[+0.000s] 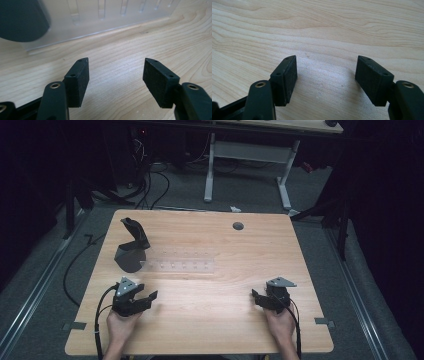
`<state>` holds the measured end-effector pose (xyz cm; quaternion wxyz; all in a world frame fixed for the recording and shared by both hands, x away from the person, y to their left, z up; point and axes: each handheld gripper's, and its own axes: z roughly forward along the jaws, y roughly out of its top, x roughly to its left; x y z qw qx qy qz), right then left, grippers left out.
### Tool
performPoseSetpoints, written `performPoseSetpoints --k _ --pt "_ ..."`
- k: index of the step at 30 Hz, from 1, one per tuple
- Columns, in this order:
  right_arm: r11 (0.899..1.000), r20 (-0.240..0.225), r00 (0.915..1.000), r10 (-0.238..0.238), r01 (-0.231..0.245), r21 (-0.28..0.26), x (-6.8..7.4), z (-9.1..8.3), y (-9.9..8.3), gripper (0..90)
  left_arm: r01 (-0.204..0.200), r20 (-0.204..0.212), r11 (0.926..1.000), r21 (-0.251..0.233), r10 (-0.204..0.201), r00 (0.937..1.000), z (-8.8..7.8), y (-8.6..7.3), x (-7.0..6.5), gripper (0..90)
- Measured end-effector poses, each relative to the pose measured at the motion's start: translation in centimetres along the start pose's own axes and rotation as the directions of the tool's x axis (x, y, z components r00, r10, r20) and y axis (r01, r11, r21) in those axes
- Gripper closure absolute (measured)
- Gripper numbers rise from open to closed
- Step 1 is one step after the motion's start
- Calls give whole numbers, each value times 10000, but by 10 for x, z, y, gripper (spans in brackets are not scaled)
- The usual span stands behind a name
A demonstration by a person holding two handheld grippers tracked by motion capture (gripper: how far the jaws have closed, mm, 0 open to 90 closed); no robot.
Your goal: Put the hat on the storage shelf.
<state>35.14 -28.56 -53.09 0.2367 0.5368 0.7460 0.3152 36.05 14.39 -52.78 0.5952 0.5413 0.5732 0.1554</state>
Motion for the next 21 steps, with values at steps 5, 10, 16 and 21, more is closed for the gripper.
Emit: performPoseSetpoints --k 5,10,16,21 --pt "10000 -2 10000 -1 1 2 0 0 0 344 -5 -221 9999 149 8 9998 9 -5 1 377" --pt "10000 -8 10000 -12 12 4 0 0 0 343 -484 -628 9972 571 519 9967 16 -14 2 382" --pt "10000 -5 10000 8 -8 4 0 0 0 343 -1129 -718 9914 658 1175 9905 17 -19 -1 364" --pt "10000 -11 10000 -4 4 0 0 0 0 341 -1065 -739 9918 704 1116 9910 17 -19 -2 335"
